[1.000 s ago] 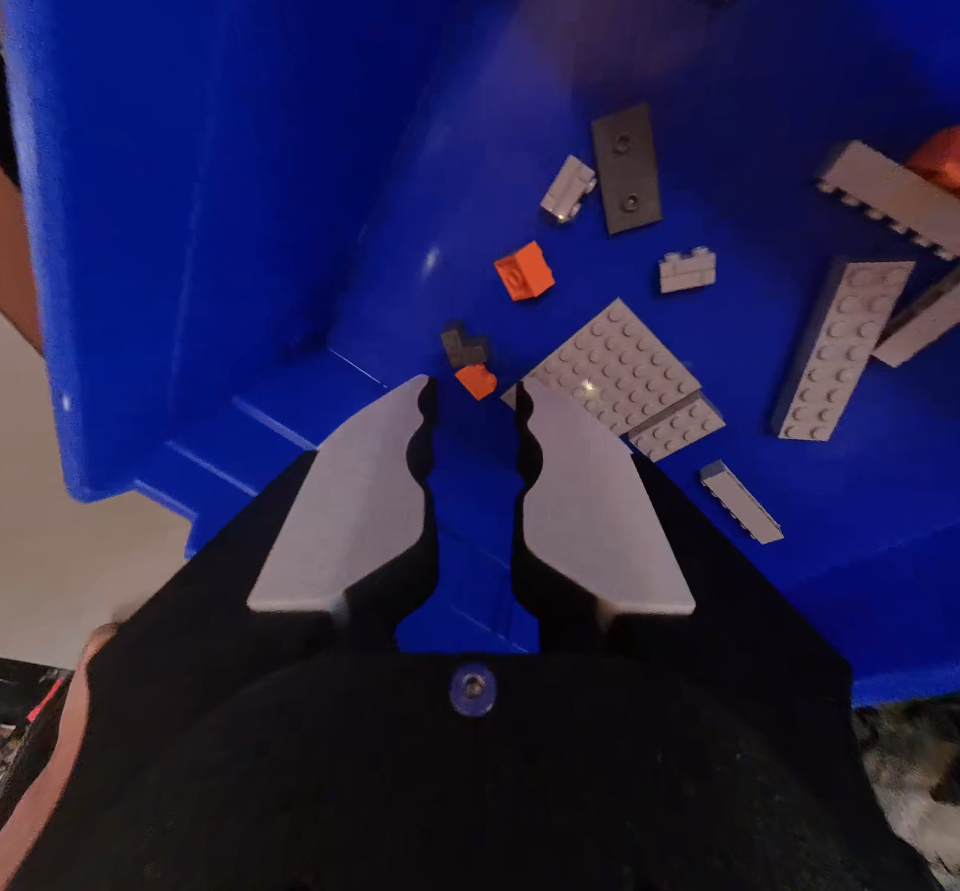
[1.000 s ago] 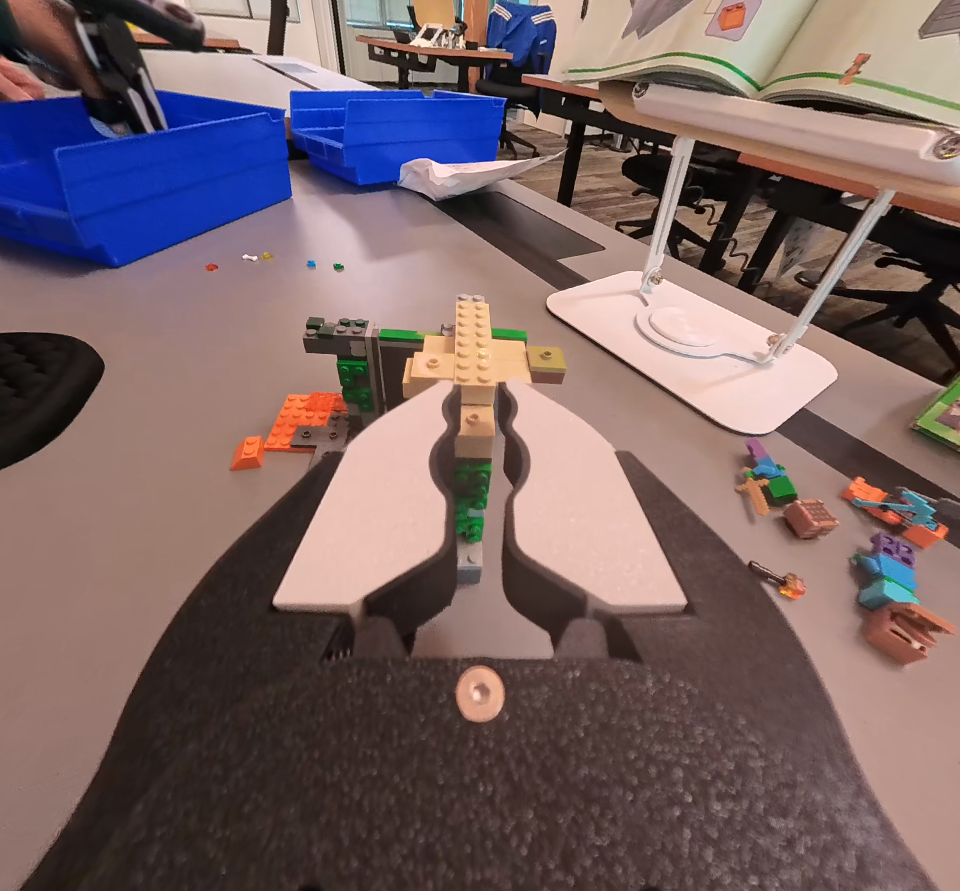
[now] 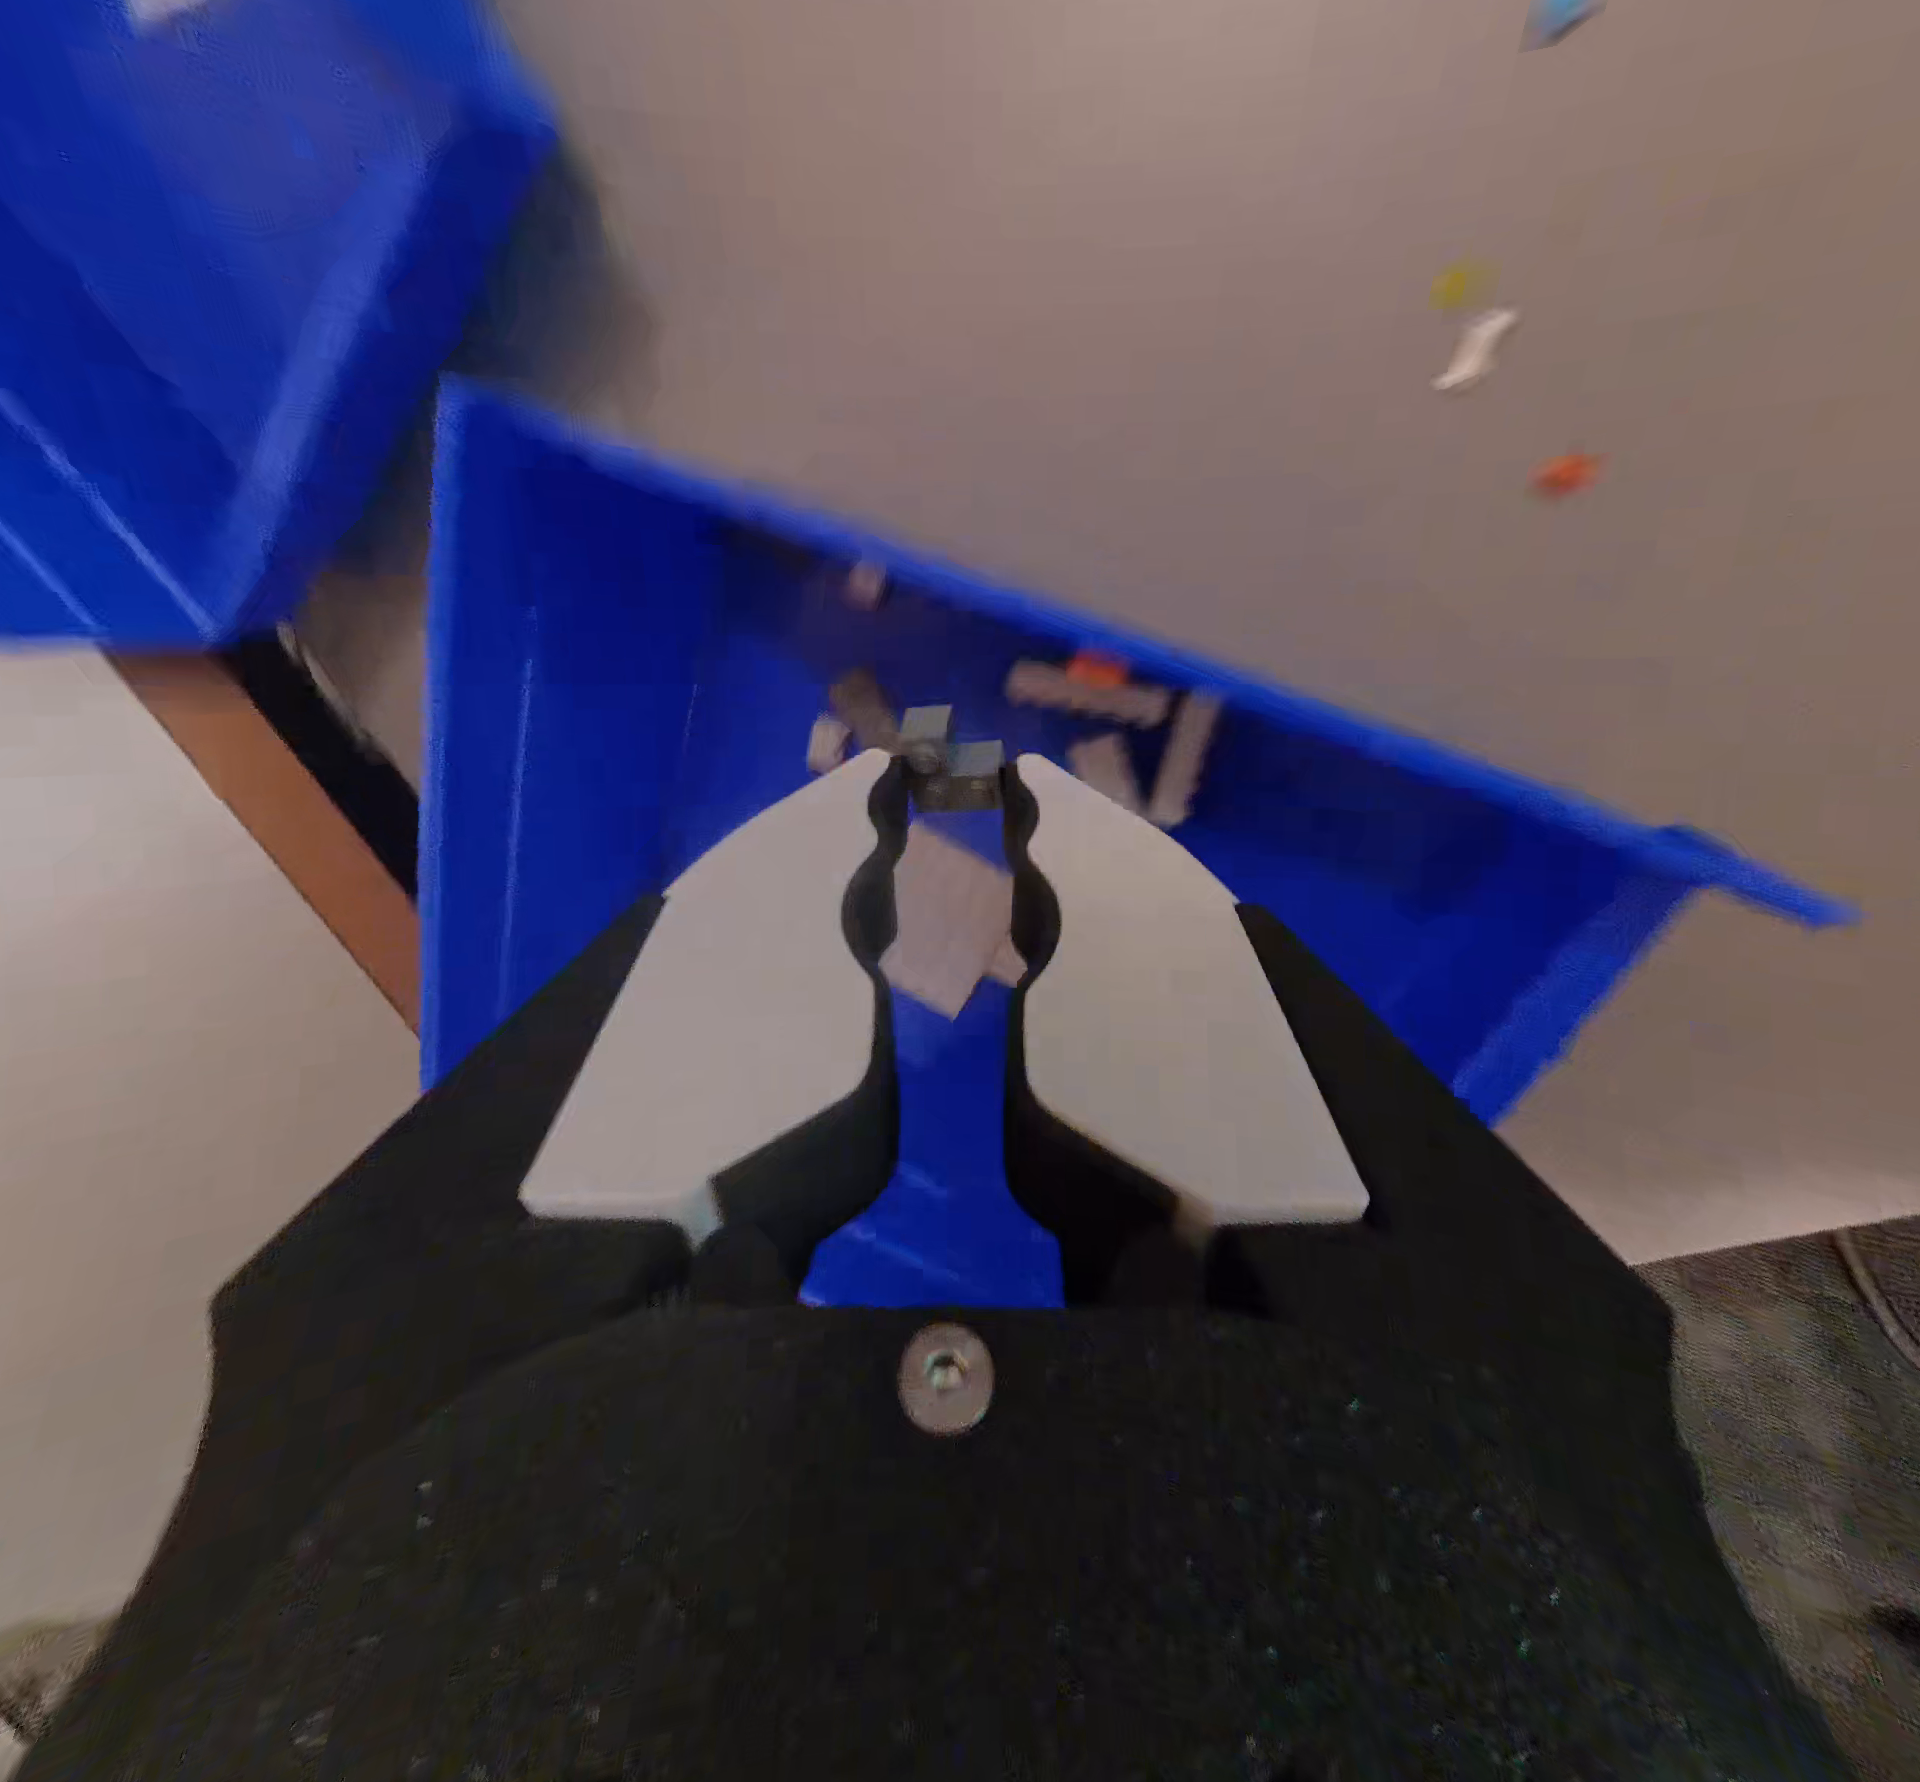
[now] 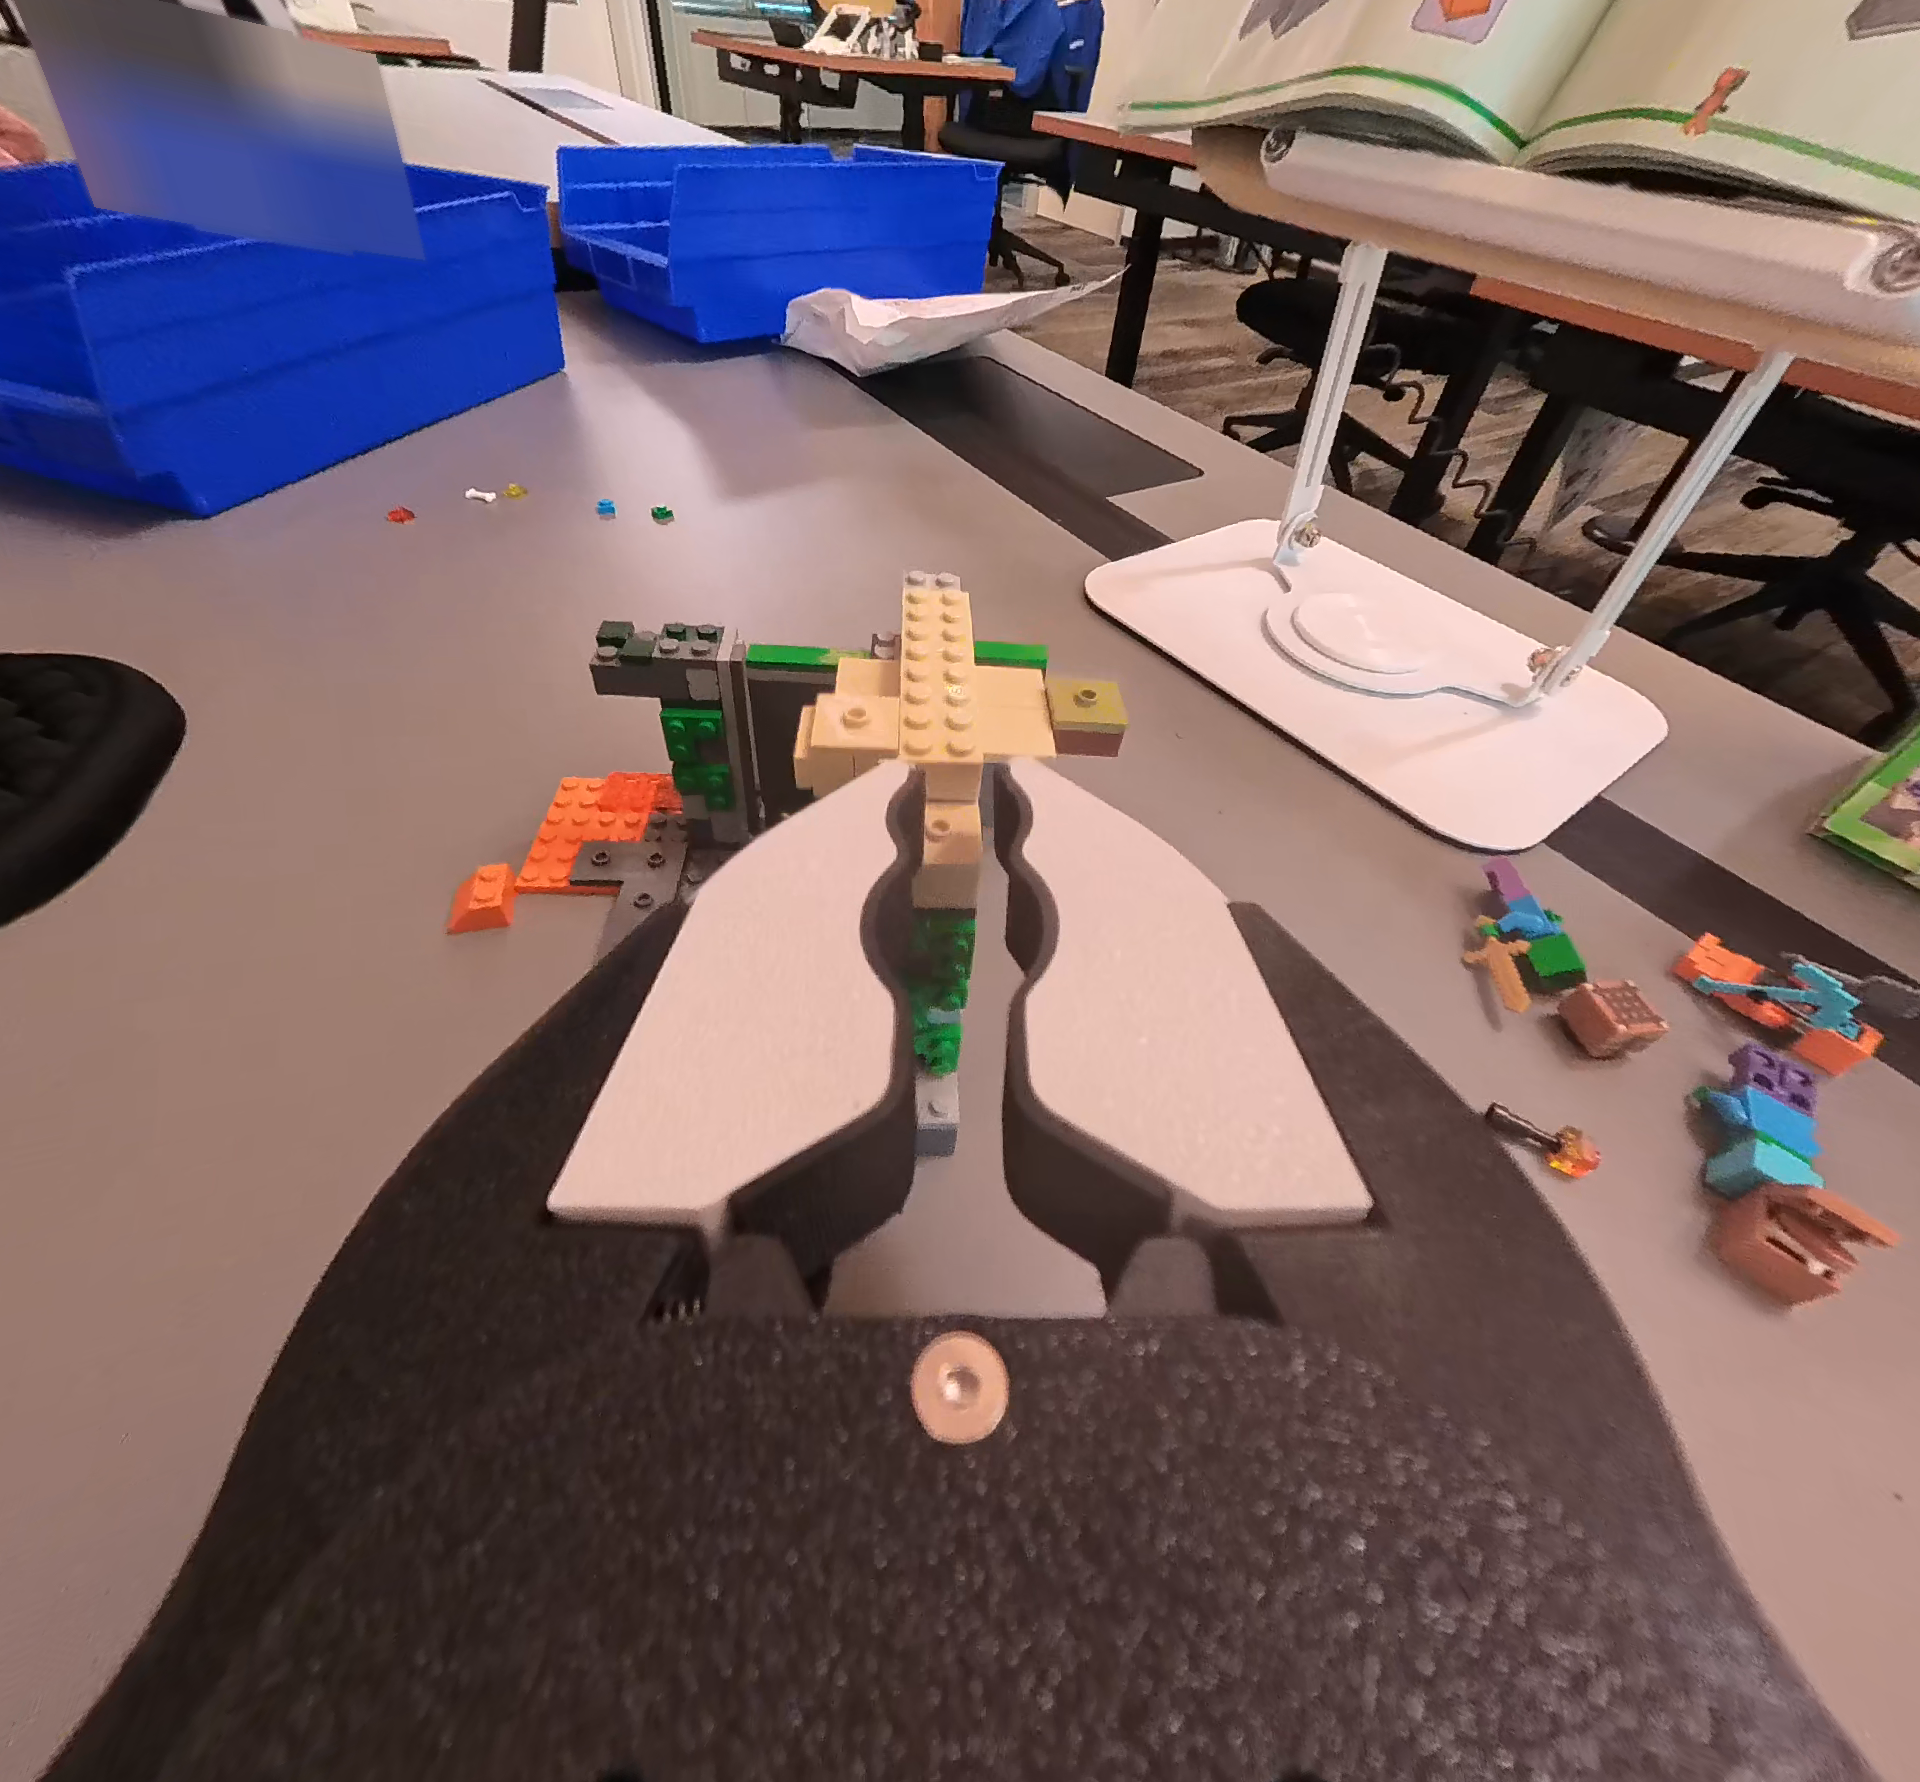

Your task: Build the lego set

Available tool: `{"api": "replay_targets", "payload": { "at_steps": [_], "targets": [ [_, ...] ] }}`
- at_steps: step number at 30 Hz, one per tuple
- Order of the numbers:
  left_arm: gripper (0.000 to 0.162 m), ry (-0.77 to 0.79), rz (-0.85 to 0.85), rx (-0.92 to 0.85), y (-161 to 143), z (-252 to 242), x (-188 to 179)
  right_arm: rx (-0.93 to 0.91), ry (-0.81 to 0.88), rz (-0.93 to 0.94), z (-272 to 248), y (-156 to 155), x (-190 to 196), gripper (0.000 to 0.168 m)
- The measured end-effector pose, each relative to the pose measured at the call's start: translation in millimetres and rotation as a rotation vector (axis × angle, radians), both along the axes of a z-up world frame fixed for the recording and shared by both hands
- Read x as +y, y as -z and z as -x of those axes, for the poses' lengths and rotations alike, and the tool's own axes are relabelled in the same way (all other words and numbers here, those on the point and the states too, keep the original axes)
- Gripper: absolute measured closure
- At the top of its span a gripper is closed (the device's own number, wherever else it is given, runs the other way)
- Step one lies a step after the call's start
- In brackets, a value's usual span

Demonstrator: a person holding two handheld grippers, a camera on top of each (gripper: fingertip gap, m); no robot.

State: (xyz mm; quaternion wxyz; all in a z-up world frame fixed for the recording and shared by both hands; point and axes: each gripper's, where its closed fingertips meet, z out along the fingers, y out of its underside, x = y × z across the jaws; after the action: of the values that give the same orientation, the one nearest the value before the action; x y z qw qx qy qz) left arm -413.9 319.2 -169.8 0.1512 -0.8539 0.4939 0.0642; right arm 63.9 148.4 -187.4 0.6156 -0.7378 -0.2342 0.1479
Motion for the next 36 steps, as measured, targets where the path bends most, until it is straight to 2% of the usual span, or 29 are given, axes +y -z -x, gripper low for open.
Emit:
{"api": "replay_targets", "payload": {
  "at_steps": [3, 6, 10, 14, 21, 29, 36],
  "targets": [
    [0.145, 0.187, -0.036, -0.063, -19, -74, -35, -0.007, 0.012, -0.009, -1, -4, -1, 0.156],
    [0.145, 0.377, -0.022, -0.089, -17, -143, -77, -0.014, 0.033, -0.015, -3, -7, 0, 0.157],
    [0.145, 0.583, 0.059, -0.112, 6, -217, -133, -0.027, 0.057, -0.025, -6, -9, 1, 0.157],
    [0.145, 0.72, 0.145, -0.084, 43, -265, -175, -0.039, 0.055, -0.034, -4, -10, 0, 0.158],
    [0.145, 0.808, 0.231, -0.07, 87, -305, -209, -0.075, 0.047, -0.051, 1, -13, -2, 0.158],
    [0.144, 0.807, 0.261, -0.083, 108, -314, -217, -0.064, 0.064, -0.062, -4, -16, -2, 0.158],
    [0.144, 0.805, 0.256, -0.112, 116, -318, -217, -0.069, 0.053, -0.07, -4, -17, -3, 0.157]
  ]
}}
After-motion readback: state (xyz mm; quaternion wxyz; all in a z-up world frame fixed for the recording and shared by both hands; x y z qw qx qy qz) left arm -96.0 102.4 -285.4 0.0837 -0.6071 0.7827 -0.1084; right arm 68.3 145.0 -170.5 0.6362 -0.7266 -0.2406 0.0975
